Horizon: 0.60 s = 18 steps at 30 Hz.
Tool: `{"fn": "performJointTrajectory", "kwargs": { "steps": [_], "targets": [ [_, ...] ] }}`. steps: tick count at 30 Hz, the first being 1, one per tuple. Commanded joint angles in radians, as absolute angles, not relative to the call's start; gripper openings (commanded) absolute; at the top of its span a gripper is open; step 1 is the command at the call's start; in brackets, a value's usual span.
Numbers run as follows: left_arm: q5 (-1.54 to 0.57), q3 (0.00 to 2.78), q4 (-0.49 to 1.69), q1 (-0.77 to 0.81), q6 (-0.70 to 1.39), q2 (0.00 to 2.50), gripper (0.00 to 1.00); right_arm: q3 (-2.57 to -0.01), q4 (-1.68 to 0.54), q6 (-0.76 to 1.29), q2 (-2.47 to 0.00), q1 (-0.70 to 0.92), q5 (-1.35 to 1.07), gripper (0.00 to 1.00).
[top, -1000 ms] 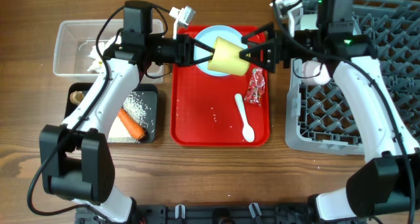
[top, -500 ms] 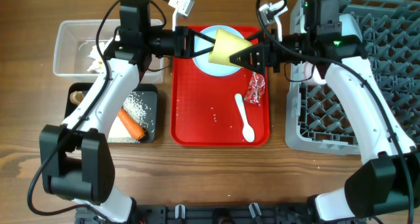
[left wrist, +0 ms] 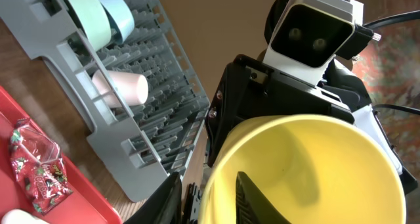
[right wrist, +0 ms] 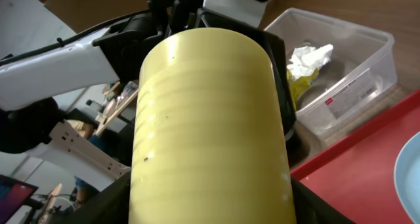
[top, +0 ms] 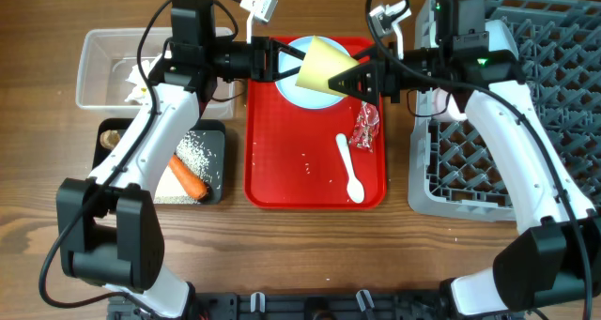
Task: Sort waste into correct bins and load items into the dishwasher rack
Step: 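Hand the yellow cup from the left gripper to the right gripper, then place the yellow cup upside down in the dish rack with the right gripper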
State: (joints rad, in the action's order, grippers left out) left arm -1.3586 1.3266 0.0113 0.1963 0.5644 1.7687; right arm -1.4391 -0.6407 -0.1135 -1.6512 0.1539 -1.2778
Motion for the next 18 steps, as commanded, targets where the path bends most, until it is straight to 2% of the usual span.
{"fn": "performJointTrajectory", "kwargs": {
  "steps": [1, 3, 13, 15, 16, 18],
  "targets": [
    [-1.353, 1.327, 0.020, 0.201, 0.554, 1.755, 0.10, -1.431, -0.585, -0.056, -1.665, 0.133, -1.279, 0.45],
    [-1.351, 1.327, 0.028, 0.206, 0.554, 1.755, 0.04, -1.431, -0.519, 0.009, -1.665, 0.135, -1.279, 0.43],
    [-1.255, 1.326, 0.091, 0.271, 0.501, 1.755, 0.04, -1.431, -0.467, 0.056, -1.665, 0.138, -1.279, 0.41],
    [-1.255, 1.326, 0.091, 0.261, 0.501, 1.755, 0.09, -1.431, -0.464, 0.056, -1.665, 0.138, -1.279, 0.36],
    [-1.255, 1.326, 0.091, 0.255, 0.501, 1.755, 0.18, -1.431, -0.460, 0.056, -1.665, 0.138, -1.278, 0.35],
    [-1.255, 1.326, 0.094, 0.245, 0.501, 1.755, 0.27, -1.431, -0.461, 0.056, -1.665, 0.136, -1.257, 0.35]
  ]
}}
